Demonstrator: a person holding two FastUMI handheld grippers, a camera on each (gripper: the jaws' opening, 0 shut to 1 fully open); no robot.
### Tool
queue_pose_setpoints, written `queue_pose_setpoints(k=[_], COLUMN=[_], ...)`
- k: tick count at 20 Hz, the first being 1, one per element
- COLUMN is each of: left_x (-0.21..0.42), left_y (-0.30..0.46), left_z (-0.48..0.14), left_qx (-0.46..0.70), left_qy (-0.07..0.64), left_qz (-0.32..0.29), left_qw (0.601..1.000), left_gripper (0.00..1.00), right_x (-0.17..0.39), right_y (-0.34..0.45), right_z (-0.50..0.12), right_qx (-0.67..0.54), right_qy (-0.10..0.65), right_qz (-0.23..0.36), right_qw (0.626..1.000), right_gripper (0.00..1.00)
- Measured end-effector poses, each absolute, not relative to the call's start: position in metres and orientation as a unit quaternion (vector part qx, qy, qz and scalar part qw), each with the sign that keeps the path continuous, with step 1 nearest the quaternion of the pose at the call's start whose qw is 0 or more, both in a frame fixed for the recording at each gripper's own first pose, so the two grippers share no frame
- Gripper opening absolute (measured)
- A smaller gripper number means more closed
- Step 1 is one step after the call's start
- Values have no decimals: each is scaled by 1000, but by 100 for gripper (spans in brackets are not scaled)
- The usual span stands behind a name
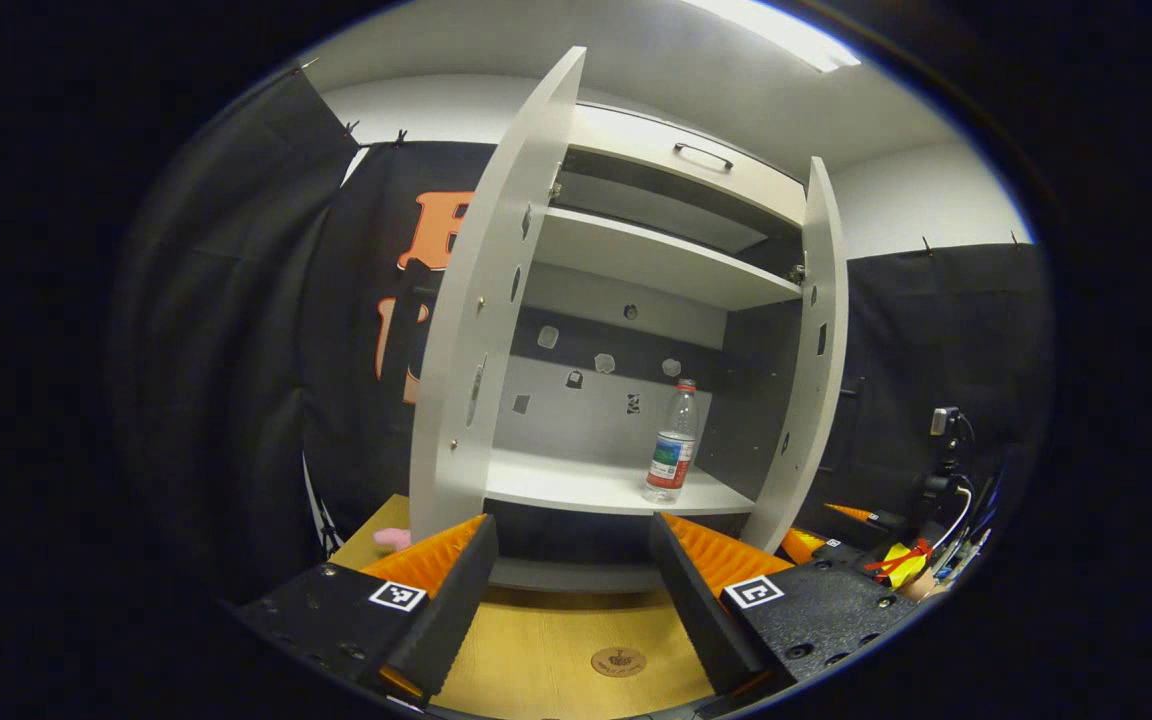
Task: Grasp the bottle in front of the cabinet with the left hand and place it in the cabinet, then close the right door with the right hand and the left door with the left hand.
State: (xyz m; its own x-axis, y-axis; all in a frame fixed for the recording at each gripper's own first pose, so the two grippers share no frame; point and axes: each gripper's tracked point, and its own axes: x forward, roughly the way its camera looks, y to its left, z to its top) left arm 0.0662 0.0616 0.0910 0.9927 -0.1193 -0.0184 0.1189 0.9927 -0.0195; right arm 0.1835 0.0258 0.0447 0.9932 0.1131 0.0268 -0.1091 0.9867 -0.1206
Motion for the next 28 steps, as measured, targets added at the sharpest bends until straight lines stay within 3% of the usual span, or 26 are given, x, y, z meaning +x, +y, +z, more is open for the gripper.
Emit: queue_pose_setpoints(k=[1, 5, 8, 9, 10, 28], left_x=[64, 55, 44, 56, 58, 61], left_y=[66, 82, 93, 101, 105, 187], left_z=[91, 93, 98, 96, 96, 94], left_qx=[-11, -19, -13, -11, -10, -7], left_qy=[10, 10, 7, 6, 5, 8], left_qz=[-57, -38, -22, -16, -12, 65], left_qw=[998, 999, 1000, 1000, 1000, 998], left_gripper=[93, 93, 93, 93, 93, 93], right_x=[192, 222, 234, 237, 237, 248], right_y=[32, 43, 46, 44, 42, 50], right_z=[46, 52, 49, 48, 47, 33], right_qx=[-67, -89, -82, -79, -76, -67], right_qy=[-20, -29, -23, -20, -19, -7], right_qz=[61, 65, 61, 58, 55, 54], right_qw=[996, 993, 995, 995, 995, 996], right_gripper=[100, 96, 100, 86, 94, 93])
